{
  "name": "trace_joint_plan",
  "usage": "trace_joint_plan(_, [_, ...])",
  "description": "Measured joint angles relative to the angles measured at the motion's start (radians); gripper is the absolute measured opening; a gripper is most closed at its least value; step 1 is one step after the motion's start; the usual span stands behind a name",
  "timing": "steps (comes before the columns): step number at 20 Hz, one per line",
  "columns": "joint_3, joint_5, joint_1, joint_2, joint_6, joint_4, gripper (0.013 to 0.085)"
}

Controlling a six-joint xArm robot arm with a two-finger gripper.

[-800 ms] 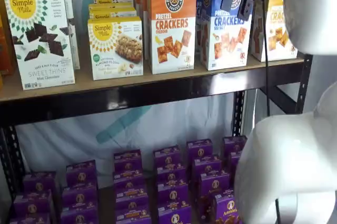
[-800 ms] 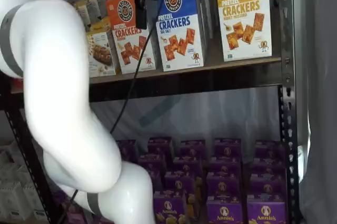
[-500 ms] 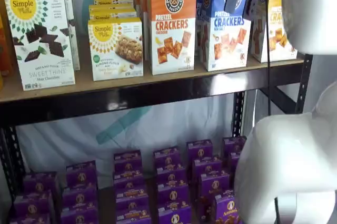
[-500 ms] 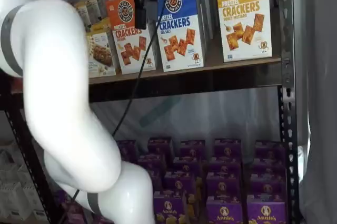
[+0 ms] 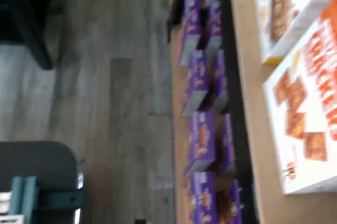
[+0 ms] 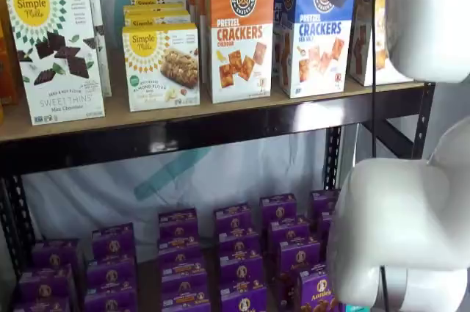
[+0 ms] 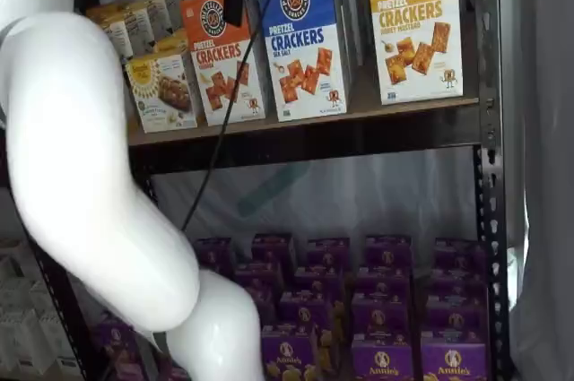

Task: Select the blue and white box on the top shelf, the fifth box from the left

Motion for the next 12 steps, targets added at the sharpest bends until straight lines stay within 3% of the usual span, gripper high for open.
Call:
trace_joint_plan(7, [-0.039,-0.088,-0.038,0.012,0.023,0.099,0.0850])
trace_joint_plan(12, [-0.071,-0.172,0.005,0.050,0.043,0.080,0.0850])
